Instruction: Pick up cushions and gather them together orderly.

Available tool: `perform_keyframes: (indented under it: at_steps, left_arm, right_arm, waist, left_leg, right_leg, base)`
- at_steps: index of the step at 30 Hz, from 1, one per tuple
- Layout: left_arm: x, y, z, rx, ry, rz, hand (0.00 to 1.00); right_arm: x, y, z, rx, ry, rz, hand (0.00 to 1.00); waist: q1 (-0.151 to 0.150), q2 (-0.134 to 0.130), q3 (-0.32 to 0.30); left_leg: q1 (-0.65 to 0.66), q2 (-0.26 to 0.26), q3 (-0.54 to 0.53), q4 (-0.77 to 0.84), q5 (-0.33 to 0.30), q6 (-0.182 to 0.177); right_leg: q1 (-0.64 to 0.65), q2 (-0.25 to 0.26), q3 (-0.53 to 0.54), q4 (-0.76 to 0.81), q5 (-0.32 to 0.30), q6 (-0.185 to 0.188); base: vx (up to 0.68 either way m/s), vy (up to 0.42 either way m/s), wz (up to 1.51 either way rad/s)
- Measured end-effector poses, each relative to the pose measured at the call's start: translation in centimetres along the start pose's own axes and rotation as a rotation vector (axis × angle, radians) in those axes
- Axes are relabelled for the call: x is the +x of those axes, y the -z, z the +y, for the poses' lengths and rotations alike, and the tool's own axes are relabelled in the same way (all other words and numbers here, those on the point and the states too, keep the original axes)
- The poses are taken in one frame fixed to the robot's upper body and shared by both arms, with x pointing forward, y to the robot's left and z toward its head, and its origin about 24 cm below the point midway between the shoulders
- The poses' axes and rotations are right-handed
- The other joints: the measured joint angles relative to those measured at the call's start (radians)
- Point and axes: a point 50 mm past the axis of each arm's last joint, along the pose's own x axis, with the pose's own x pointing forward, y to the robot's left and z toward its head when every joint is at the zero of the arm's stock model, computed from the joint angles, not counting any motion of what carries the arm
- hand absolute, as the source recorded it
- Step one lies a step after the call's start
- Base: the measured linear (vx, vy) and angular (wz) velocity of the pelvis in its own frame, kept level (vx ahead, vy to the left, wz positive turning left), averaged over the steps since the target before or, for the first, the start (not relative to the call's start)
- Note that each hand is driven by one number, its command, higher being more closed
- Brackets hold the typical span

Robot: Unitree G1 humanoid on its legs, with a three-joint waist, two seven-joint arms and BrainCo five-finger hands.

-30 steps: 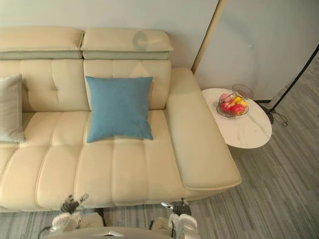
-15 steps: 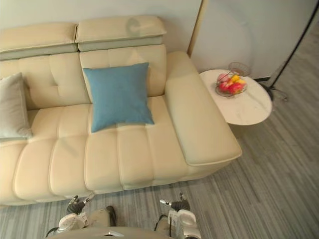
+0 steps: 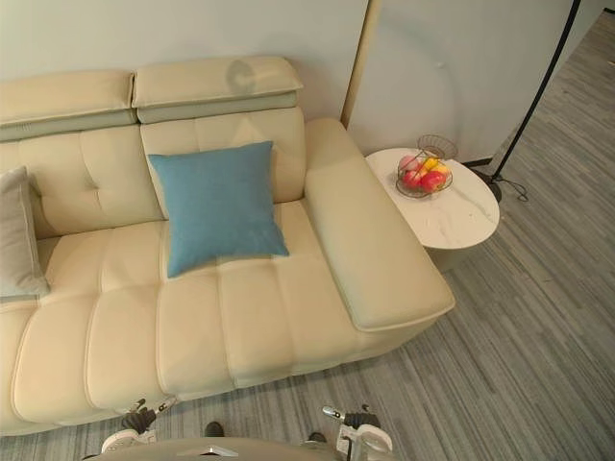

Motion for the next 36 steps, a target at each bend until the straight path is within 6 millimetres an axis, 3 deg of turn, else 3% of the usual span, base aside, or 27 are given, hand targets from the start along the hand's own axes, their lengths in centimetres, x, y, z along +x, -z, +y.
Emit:
perform_keyframes:
  at_steps: [12, 19, 22, 23, 25, 28, 29, 30, 32, 34, 36]
  left_arm:
    - [0.1, 0.1, 0.1, 0.013, 0.014, 0.011, 0.0]
    - [0.1, 0.5, 0.6, 0.024, 0.008, 0.038, 0.0]
    - [0.2, 0.1, 0.7, 0.014, 0.003, 0.031, 0.0]
    - [0.2, 0.1, 0.8, 0.004, -0.001, 0.031, 0.0]
    - [0.3, -0.1, 0.1, -0.026, 0.007, 0.03, 0.0]
    - [0.2, -0.1, -2.1, -0.037, 0.061, 0.042, 0.0]
    - [0.3, -0.5, -2.4, -0.039, 0.069, 0.032, 0.0]
    - [0.4, -0.7, -2.1, -0.036, 0.062, 0.024, 0.0]
    - [0.5, -1.0, -1.7, -0.026, 0.057, 0.017, 0.0]
    - [0.5, -1.5, -1.7, -0.012, 0.061, -0.003, 0.0]
    - [0.5, -2.0, -2.0, -0.005, 0.069, -0.024, 0.0]
  right_arm:
    - [-0.1, 1.0, -0.3, 0.056, 0.01, 0.046, 0.0]
    - [-0.2, 1.7, -1.0, 0.122, 0.036, 0.071, 0.0]
    - [-0.4, 2.1, -1.6, 0.132, 0.055, 0.08, 0.0]
    - [-0.3, 2.0, -1.6, 0.132, 0.055, 0.076, 0.0]
    - [-0.2, 1.2, -1.5, 0.122, 0.05, 0.052, 0.0]
    - [0.0, 0.6, -2.4, 0.106, 0.069, 0.035, 0.0]
    - [0.0, 0.4, -1.9, 0.106, 0.055, 0.024, 0.0]
    - [-0.2, 0.6, -1.2, 0.109, 0.041, 0.027, 0.0]
    - [-0.3, 0.5, -0.6, 0.09, 0.02, 0.02, 0.0]
    - [-0.4, 0.2, 0.3, 0.069, -0.007, -0.001, 0.0]
    - [-0.4, -0.2, 1.1, 0.054, -0.03, -0.01, 0.0]
  waist:
    - [-0.011, 0.0, 0.0]
    - [-0.029, 0.001, 0.007]
    - [-0.032, 0.002, 0.024]
    - [-0.028, -0.003, 0.033]
    - [-0.024, 0.001, 0.04]
    - [-0.024, 0.034, 0.047]
    - [-0.023, 0.033, 0.045]
    - [-0.023, 0.012, 0.05]
    - [-0.028, -0.005, 0.052]
    - [-0.027, -0.01, 0.047]
    - [-0.016, -0.01, 0.049]
  left_leg:
    - [0.004, 0.001, -0.011, 0.0, 0.0, -0.001]
    - [0.036, 0.029, 0.088, 0.042, -0.036, -0.02]
    - [0.032, 0.078, 0.185, 0.166, -0.11, -0.044]
    - [0.029, 0.084, 0.173, 0.2, -0.124, -0.046]
    - [0.0, 0.078, 0.047, 0.262, -0.157, -0.02]
    - [0.007, 0.046, -0.085, 0.242, -0.267, -0.025]
    - [0.011, 0.038, -0.051, 0.238, -0.278, -0.011]
    - [0.027, 0.04, 0.019, 0.239, -0.289, -0.011]
    - [0.036, 0.051, 0.117, 0.25, -0.301, -0.018]
    - [0.044, 0.073, 0.226, 0.256, -0.306, -0.025]
    - [0.058, 0.103, 0.331, 0.286, -0.306, -0.026]
  right_leg:
    - [0.019, -0.001, -0.021, -0.013, 0.005, 0.006]
    - [0.019, 0.018, 0.072, -0.032, 0.035, 0.002]
    - [-0.007, 0.054, 0.188, -0.031, 0.049, -0.002]
    - [-0.018, 0.061, 0.226, -0.03, 0.05, -0.006]
    - [-0.078, 0.078, 0.351, -0.025, 0.059, -0.02]
    - [-0.13, 0.109, 0.454, -0.042, 0.097, -0.02]
    - [-0.137, 0.11, 0.475, -0.058, 0.124, -0.052]
    - [-0.151, 0.112, 0.506, -0.065, 0.152, -0.049]
    - [-0.189, 0.129, 0.553, -0.065, 0.18, -0.05]
    - [-0.245, 0.165, 0.513, -0.041, 0.226, -0.045]
    - [-0.313, 0.19, 0.188, 0.06, 0.196, -0.138]
  base:
    - [0.0, -0.002, 0.03]
    - [-0.04, -0.017, -0.43]
    - [-0.08, -0.034, -1.03]
    - [-0.05, -0.056, -1.46]
    - [-0.03, -0.075, -1.59]
    - [-0.05, 0.062, -1.34]
    - [-0.06, 0.113, -1.74]
    - [-0.03, 0.079, -1.8]
    - [0.02, 0.04, -1.54]
    - [0.09, -0.013, -1.44]
    - [0.2, -0.056, -1.47]
